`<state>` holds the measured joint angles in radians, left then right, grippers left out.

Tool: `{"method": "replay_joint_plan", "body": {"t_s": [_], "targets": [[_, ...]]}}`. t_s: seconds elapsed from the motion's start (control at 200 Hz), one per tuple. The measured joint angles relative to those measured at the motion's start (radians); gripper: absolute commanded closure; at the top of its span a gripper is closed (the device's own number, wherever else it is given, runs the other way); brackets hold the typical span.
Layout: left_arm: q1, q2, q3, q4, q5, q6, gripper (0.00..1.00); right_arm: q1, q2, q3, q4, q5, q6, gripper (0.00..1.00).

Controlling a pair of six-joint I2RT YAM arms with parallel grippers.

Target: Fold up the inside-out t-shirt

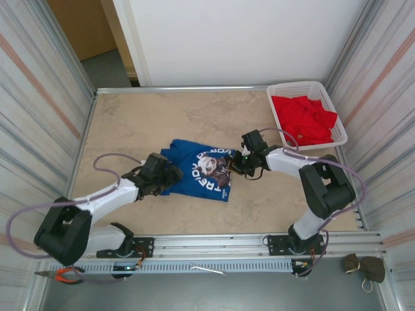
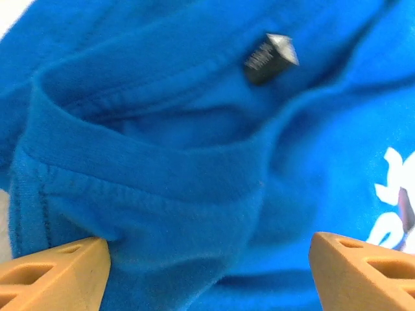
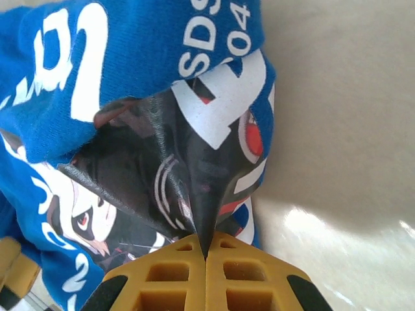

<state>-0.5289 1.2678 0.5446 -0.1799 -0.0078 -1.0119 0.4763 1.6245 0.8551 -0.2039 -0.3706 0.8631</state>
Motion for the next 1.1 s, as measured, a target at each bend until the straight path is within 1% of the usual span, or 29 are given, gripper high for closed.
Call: {"method": "replay_joint_plan", "body": {"t_s": [0.075, 0.16, 0.205, 0.266, 0.291, 0.306, 0.386, 0.436, 0.481, 0.541, 0.611, 0.651, 0.716, 0.767, 0.842, 0.917, 0.992, 1.097], "targets": [[0.044, 0.081, 0.045, 0.031, 0.016, 0.014, 0.19, 0.008, -0.058, -0.044, -0.014, 0.019, 0.000, 1.00], [0.105, 0.201, 0.145, 0.064, 0.047, 0.056, 0.19, 0.036, -0.121, -0.101, -0.024, 0.050, 0.002, 1.00], [0.130, 0.272, 0.210, 0.077, 0.067, 0.084, 0.19, 0.068, -0.153, -0.135, -0.029, 0.066, 0.010, 0.85], [0.157, 0.370, 0.304, 0.088, 0.097, 0.129, 0.19, 0.127, -0.191, -0.174, -0.036, 0.086, 0.028, 0.63], [0.166, 0.415, 0.350, 0.087, 0.112, 0.152, 0.19, 0.158, -0.206, -0.188, -0.040, 0.088, 0.043, 0.57], [0.171, 0.436, 0.377, 0.087, 0.119, 0.161, 0.19, 0.172, -0.214, -0.194, -0.043, 0.090, 0.044, 0.55], [0.196, 0.576, 0.548, 0.071, 0.170, 0.236, 0.18, 0.254, -0.261, -0.203, -0.086, 0.095, 0.054, 0.53], [0.211, 0.654, 0.665, 0.045, 0.203, 0.282, 0.18, 0.276, -0.300, -0.198, -0.117, 0.096, 0.052, 0.53], [0.224, 0.703, 0.751, 0.026, 0.232, 0.316, 0.18, 0.273, -0.345, -0.187, -0.152, 0.105, 0.045, 0.53], [0.247, 0.734, 0.840, -0.002, 0.266, 0.362, 0.17, 0.230, -0.412, -0.157, -0.203, 0.109, 0.022, 0.53], [0.270, 0.722, 0.890, -0.032, 0.292, 0.406, 0.16, 0.138, -0.474, -0.118, -0.233, 0.104, -0.023, 0.51], [0.282, 0.697, 0.896, -0.042, 0.303, 0.427, 0.16, 0.078, -0.497, -0.103, -0.240, 0.089, -0.052, 0.48], [0.296, 0.637, 0.880, -0.066, 0.319, 0.452, 0.16, -0.010, -0.512, -0.087, -0.245, 0.064, -0.105, 0.43], [0.299, 0.566, 0.836, -0.079, 0.341, 0.461, 0.16, -0.045, -0.505, -0.084, -0.250, 0.039, -0.149, 0.42], [0.290, 0.449, 0.745, -0.104, 0.379, 0.467, 0.16, -0.058, -0.477, -0.084, -0.267, -0.003, -0.208, 0.40], [0.260, 0.315, 0.615, -0.127, 0.410, 0.469, 0.16, -0.057, -0.444, -0.092, -0.275, -0.047, -0.254, 0.39], [0.202, 0.183, 0.463, -0.146, 0.431, 0.459, 0.16, -0.050, -0.435, -0.123, -0.268, -0.080, -0.280, 0.38], [0.083, 0.012, 0.243, -0.168, 0.430, 0.414, 0.17, -0.021, -0.433, -0.179, -0.263, -0.105, -0.300, 0.37]]}}
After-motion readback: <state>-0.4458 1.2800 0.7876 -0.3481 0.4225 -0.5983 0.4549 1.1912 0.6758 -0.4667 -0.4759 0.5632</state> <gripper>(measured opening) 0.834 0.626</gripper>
